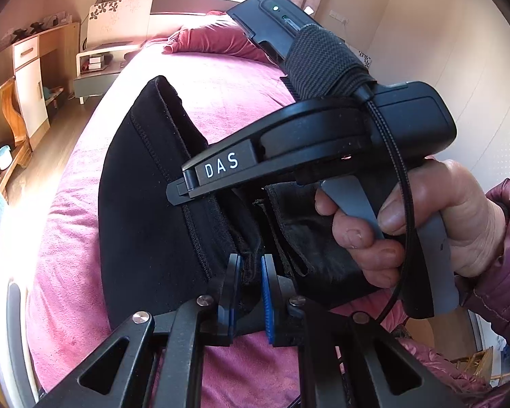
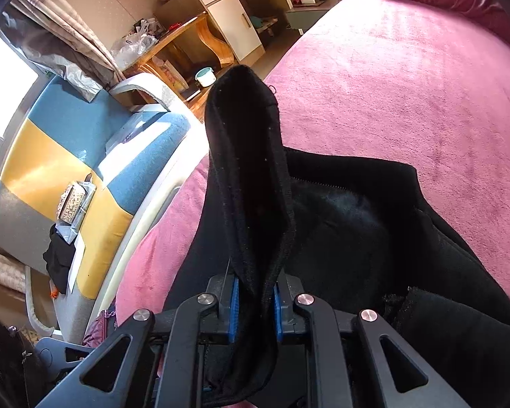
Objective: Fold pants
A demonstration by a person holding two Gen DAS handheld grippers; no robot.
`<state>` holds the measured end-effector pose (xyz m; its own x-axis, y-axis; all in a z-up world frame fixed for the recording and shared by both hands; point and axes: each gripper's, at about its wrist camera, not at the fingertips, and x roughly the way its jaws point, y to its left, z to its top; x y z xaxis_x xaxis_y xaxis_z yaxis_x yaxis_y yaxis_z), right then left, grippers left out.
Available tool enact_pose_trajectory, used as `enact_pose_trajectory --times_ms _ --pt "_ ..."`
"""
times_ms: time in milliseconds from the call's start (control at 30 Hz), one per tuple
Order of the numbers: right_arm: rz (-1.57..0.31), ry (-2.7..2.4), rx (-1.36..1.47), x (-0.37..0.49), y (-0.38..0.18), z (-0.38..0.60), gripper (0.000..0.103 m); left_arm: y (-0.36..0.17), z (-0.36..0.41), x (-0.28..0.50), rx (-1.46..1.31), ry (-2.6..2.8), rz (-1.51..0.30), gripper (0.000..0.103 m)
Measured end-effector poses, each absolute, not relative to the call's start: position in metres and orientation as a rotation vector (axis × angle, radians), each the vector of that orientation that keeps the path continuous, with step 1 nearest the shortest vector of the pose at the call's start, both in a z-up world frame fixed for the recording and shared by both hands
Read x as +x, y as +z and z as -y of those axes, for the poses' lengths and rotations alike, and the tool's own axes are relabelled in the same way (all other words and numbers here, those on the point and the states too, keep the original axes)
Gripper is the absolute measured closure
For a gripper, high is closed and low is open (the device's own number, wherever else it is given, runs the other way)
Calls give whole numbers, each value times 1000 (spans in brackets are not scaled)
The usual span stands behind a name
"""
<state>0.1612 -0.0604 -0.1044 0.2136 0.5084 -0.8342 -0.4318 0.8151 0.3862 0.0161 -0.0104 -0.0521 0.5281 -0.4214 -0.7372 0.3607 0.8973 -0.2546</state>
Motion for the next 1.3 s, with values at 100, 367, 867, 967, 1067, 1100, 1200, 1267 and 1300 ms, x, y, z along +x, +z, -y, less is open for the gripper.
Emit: enact_pose_trajectory --times_ms 100,367,867,967,1067,1100,1200,1267,1300 --pt "-1196 649 106 160 -103 61 89 -54 9 22 -76 -465 -904 91" --pt "-1181 640 136 155 -97 64 90 -51 7 25 -75 -454 -894 89" --pt "-1129 678 212 141 -58 81 91 -34 -142 30 -582 -342 -794 75" --pt "-1101 698 220 135 -41 80 91 -42 -159 35 -618 -287 -802 75" --pt "-1067 705 236 128 -21 86 91 -47 -163 42 -627 -270 -823 75" --pt "-1054 707 249 126 -14 91 91 -49 -161 45 -626 -270 -829 75" --pt "-1003 714 300 117 10 111 91 -53 -151 53 -617 -291 -846 74" --pt "-965 707 329 110 25 128 91 -57 -138 59 -605 -312 -861 74" --pt "-949 698 341 107 31 138 91 -57 -132 62 -599 -327 -866 74"
